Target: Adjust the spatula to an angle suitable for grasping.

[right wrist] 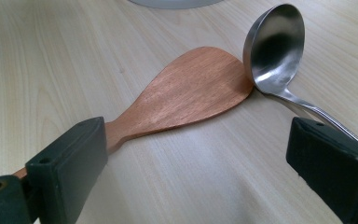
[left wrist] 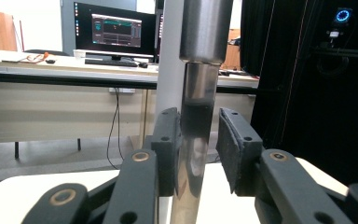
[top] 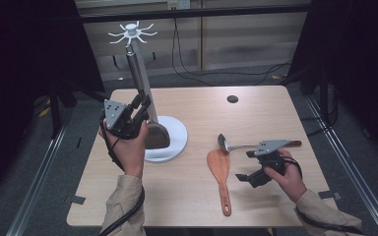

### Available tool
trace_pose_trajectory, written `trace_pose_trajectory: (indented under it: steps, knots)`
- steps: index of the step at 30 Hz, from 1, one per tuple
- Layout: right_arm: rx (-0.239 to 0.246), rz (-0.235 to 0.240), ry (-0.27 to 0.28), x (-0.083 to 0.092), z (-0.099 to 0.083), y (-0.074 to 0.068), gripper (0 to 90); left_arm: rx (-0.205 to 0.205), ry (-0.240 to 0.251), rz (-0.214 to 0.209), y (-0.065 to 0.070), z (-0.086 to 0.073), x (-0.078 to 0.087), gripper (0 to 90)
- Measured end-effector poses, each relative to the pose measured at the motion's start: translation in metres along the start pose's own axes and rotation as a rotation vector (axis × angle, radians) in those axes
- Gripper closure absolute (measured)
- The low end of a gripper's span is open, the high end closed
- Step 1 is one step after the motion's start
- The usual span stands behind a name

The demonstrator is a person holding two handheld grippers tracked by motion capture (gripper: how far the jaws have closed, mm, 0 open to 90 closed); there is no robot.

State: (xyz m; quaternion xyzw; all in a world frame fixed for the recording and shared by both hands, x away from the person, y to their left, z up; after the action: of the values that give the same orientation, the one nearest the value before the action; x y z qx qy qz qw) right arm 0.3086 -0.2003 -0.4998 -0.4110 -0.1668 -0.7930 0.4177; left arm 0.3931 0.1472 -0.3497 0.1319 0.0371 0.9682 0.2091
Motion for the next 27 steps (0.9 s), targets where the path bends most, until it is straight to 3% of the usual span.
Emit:
trace_pose_trajectory:
  steps: [11, 17, 27]
  knots:
    - [0.0, 0.004, -0.003, 0.0, 0.0, 0.0, 4.3, -0.041, 0.029, 0.016, -0.001, 0.005, 0.008, 65.3]
    - [0.001, 0.002, -0.002, 0.0, 0.0, 0.0, 4.3, -0.04, 0.056, 0.028, -0.001, 0.011, 0.013, 65.7]
    - [0.001, 0.002, -0.001, 0.0, 0.0, 0.0, 4.3, -0.041, 0.147, 0.005, 0.001, 0.028, 0.024, 81.2]
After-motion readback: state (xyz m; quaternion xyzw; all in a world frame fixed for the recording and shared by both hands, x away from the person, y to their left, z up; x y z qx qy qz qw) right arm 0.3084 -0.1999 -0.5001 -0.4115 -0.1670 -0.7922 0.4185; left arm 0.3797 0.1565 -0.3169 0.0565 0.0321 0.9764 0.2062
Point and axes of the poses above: each handheld gripper's, and its own axes: x roughly backward along the jaws, z roughly out of its top, y roughly to its right, the point moved 5 cm from there along -x, roughly forward along the jaws, and after that the axes turned 13 degrees about -y, right-handed, at the moved point
